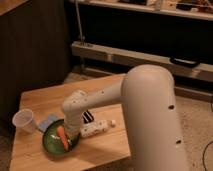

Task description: Push the ceramic bowl across the table

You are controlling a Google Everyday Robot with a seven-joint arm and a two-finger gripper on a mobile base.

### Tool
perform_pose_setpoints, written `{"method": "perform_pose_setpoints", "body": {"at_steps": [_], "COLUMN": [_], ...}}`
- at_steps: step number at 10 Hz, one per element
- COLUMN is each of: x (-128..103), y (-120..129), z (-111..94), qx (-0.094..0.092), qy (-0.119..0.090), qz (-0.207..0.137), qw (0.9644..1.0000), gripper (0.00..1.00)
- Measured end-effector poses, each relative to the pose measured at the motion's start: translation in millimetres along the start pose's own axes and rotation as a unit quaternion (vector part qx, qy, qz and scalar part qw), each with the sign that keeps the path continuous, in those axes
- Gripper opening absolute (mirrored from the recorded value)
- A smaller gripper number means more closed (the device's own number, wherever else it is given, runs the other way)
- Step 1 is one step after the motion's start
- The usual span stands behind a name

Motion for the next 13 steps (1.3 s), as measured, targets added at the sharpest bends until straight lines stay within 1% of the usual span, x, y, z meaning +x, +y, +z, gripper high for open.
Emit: {"method": "perform_pose_setpoints", "body": {"at_steps": [2, 4, 5, 7, 8, 10, 11, 13], "x": [25.5, 40.3, 47.3, 52.2, 62.0, 73.7, 82.4, 98.8], "y": [-19.2, -27.1, -33.0, -35.6, -43.5, -54.6, -63.5, -78.0], "z": [-8.7, -12.3, -11.9, -9.4, -12.5, -17.6, -21.0, -24.2], "qx": [0.008, 0.013, 0.015, 0.019, 0.029, 0.041, 0.047, 0.05], "qy": [-0.002, 0.001, 0.007, 0.02, 0.032, 0.047, 0.055, 0.064], "qz": [0.031, 0.047, 0.056, 0.062, 0.07, 0.079, 0.088, 0.103], "qw": [0.9995, 0.9988, 0.9983, 0.9977, 0.9966, 0.9949, 0.9935, 0.9914], "gripper": [0.0, 0.0, 0.0, 0.0, 0.0, 0.0, 0.0, 0.0]}}
